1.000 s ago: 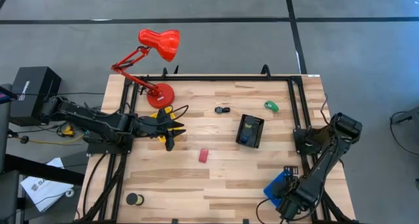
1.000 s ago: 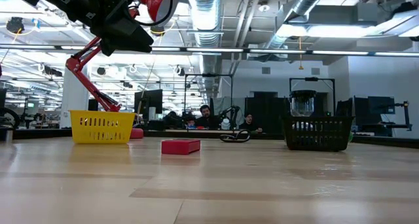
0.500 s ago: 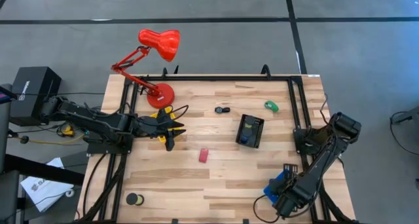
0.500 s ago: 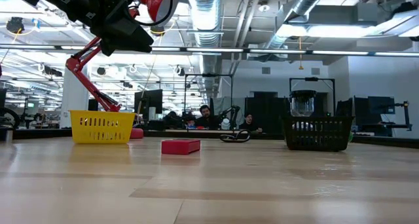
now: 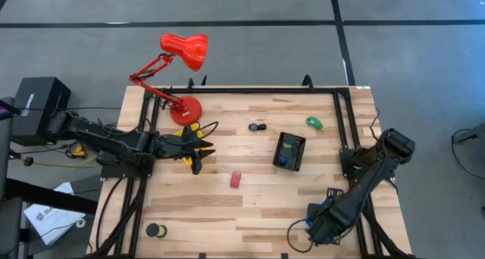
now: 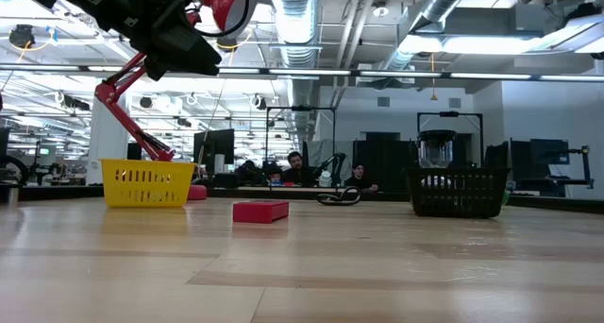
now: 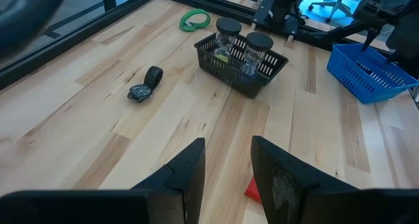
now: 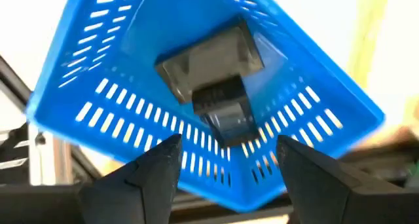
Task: Pick & Place Office items
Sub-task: Put the green wristwatch into the yellow bin
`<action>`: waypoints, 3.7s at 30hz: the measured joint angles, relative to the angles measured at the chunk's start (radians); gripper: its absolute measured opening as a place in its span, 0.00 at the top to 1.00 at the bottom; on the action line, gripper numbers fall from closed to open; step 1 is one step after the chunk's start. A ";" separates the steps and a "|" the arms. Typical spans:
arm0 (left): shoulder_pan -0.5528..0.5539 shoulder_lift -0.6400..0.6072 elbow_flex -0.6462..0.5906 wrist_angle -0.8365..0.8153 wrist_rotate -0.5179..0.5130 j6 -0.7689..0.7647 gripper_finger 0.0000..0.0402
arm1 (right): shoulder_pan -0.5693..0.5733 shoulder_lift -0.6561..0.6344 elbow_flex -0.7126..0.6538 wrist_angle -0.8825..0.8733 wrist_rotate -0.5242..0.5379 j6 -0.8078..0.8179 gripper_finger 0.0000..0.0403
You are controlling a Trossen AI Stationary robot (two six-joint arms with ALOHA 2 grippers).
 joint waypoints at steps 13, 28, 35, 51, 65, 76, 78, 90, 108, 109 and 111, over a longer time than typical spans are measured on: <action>0.000 0.000 0.000 0.006 0.000 0.000 0.71 | -0.039 -0.130 0.079 -0.085 0.333 -0.240 0.41; 0.000 0.000 0.000 0.012 0.000 0.000 0.71 | -0.312 -0.660 -0.384 0.058 0.644 -0.222 0.41; 0.000 0.000 0.000 0.013 0.000 0.000 0.71 | -0.631 -0.791 -0.469 0.058 0.685 -0.230 0.41; 0.000 0.000 -0.016 0.031 0.000 0.000 0.71 | -1.122 -0.688 -0.517 0.197 0.754 -0.433 0.41; 0.000 0.000 -0.080 0.063 0.000 -0.045 0.71 | -1.351 -0.378 -0.517 0.321 0.677 -0.607 0.41; 0.000 0.000 -0.080 0.079 0.000 -0.043 0.71 | -1.391 -0.287 -0.517 0.455 0.676 -0.766 0.41; 0.000 0.000 -0.080 0.079 0.000 -0.043 0.71 | -1.391 -0.287 -0.517 0.470 0.674 -0.781 0.41; 0.000 0.000 -0.080 0.094 0.000 -0.042 0.71 | -1.429 -0.287 -0.516 0.461 0.665 -0.783 0.67; 0.000 0.000 -0.079 0.101 0.000 -0.043 0.71 | -1.384 -0.376 -0.484 0.332 0.678 -0.684 0.98; 0.000 0.000 -0.079 0.101 0.000 -0.042 0.71 | -1.375 -0.395 -0.475 0.314 0.679 -0.673 0.97; 0.000 0.000 -0.079 0.101 0.000 -0.043 0.71 | -1.354 -0.440 -0.456 0.280 0.680 -0.651 0.96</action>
